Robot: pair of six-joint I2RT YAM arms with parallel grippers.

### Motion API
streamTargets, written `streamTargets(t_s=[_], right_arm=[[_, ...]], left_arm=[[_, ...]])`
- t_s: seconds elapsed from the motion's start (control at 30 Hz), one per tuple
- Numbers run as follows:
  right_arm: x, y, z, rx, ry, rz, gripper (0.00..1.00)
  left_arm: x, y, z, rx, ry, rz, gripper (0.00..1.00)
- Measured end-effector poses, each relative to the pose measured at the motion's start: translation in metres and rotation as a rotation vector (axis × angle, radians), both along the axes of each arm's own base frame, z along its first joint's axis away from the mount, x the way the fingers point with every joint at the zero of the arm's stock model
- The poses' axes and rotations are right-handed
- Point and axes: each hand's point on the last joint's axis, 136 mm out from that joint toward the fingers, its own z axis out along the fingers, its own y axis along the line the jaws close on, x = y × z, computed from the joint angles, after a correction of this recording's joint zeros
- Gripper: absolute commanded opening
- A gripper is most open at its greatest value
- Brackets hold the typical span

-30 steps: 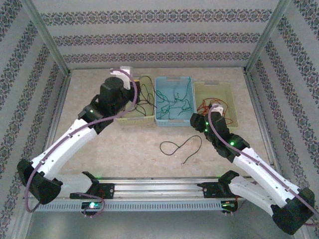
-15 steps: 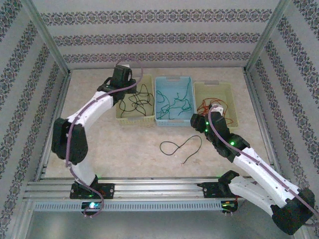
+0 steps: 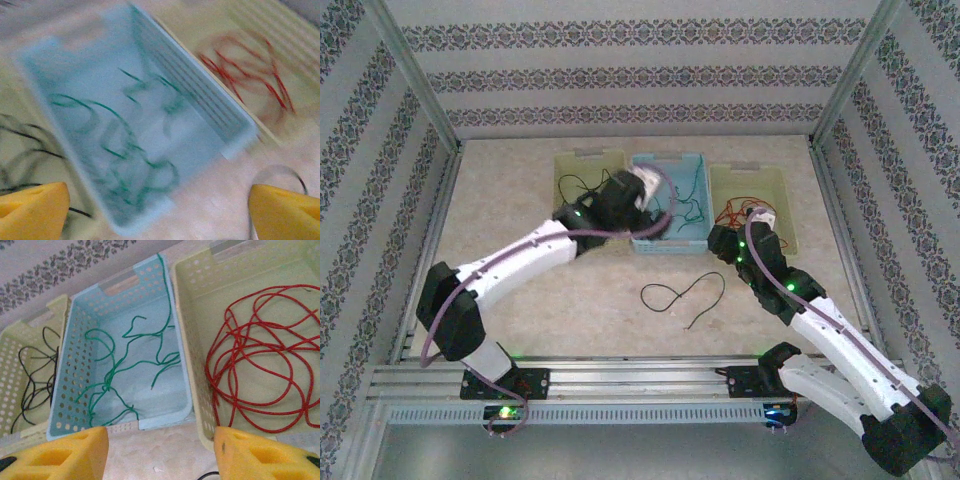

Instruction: Untangle the cables

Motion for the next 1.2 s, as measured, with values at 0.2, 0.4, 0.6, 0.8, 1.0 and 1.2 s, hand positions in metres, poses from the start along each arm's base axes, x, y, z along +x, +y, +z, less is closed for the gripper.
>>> streamTargets(t_s=[0.2,0.4,0.6,0.8,1.0,1.2], right_arm=[[-0.004,-0.016,0.003,0.019,-0.005,-0.045,0.58],[-0.007,-0.017,-0.006,0.026,0.024,-0.042,0.58],[-0.008,-0.015,-0.007,0.036,0.031,-0.034,0.58],[-0.009,-0.014,-0.008,0.037,0.036,-0.032,0.58],[-0.009,-0.015,-0.008,0.038,0.036,-0.033,0.58],[-0.009,-0.016,-0.008,0.038,0.036,-0.039,0.58]], left_arm=[[-0.082,-0.025,-0.114,0.192,0.219,-0.217,0.91],[-0.107,-0.031,-0.161,0.288,0.280,-0.272,0.88],[-0.095,-0.042,-0.190,0.331,0.267,-0.257,0.80],[-0.083,-0.064,-0.189,0.306,0.225,-0.271,0.46],[-0.088,-0.074,-0.189,0.277,0.229,-0.280,0.01],[-0.090,-0.062,-0.180,0.275,0.214,-0.250,0.00]])
